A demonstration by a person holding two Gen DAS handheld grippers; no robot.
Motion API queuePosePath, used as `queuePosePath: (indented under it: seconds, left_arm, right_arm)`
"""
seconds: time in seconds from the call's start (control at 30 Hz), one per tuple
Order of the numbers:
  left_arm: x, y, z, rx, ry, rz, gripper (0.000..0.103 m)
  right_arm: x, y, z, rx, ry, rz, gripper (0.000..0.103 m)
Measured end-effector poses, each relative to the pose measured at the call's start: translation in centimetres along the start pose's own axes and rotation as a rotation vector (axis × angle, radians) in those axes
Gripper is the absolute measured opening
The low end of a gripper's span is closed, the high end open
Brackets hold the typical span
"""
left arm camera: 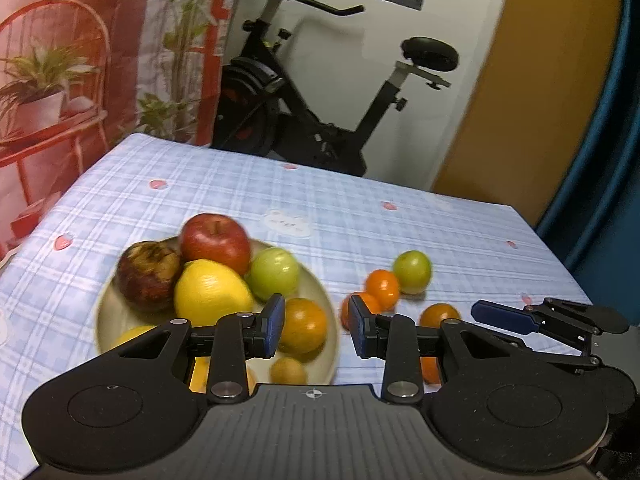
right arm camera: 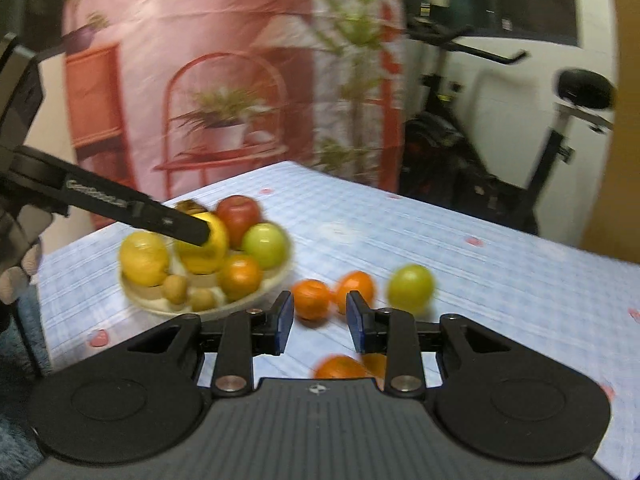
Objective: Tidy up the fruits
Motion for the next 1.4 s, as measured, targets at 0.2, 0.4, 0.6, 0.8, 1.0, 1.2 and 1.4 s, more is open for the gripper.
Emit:
queuePosePath:
  seconds: [0.2,0.4,0.6,0.8,1.0,1.2,1.4]
  left_arm:
    - [-1.2,-0.1,-2.4,-0.029,-0.048,0.023,0.036]
    - [-2.4,-1.0,-3.8,-0.061,-0.068,0.058,0.036]
    - [-3.4,-1.3,-3.6,-0.082,-0.035,0.083,0.036]
    - [-4.8,-0.5,-3.7,-0.131,-0.008,0.079,0.036]
    - [-7.1,0.2,-4.5,-0.192,-0.013,0.09,0.037]
    - [-8.7,0.0,-4.8,-0.246,-0.015,0.115,0.037]
    - [-9.5,-0.5,-4.8,-0.273,-0.02,0.148,0.04]
  right_arm:
    - [1.5,-2.0,-2.4,-0.07,-0.042,0.022,0.035]
    - [1.5,-3.0,-2.2,-0.079,-0.017,0.034,0.039]
    - [0.3,-3.3,-1.5,-0.071,0.021,0.053,0.042]
    - [-0.7,-3.7,-1.4,-0.068,0.025,0.072,0.043]
    - [-0.7,-3.9,-1.9,-0.103,0.034,0.068,0.037]
    - [-0.5,-3.8,-2.1,-0.119,0.04,0.063,0.037]
    - [-0.5,-3.8,-2.2,-0.13,0.045,0.061,0.037]
Point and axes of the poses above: each gripper's, at about its wrist camera, not at the fingertips, and x roughly against the way its jaws point, z to its left, y to its top, the point moved 5 cm from there along -x, roughly the way its jaws point, and after that the axes turned 1 degree about z, right-handed, at the moved point
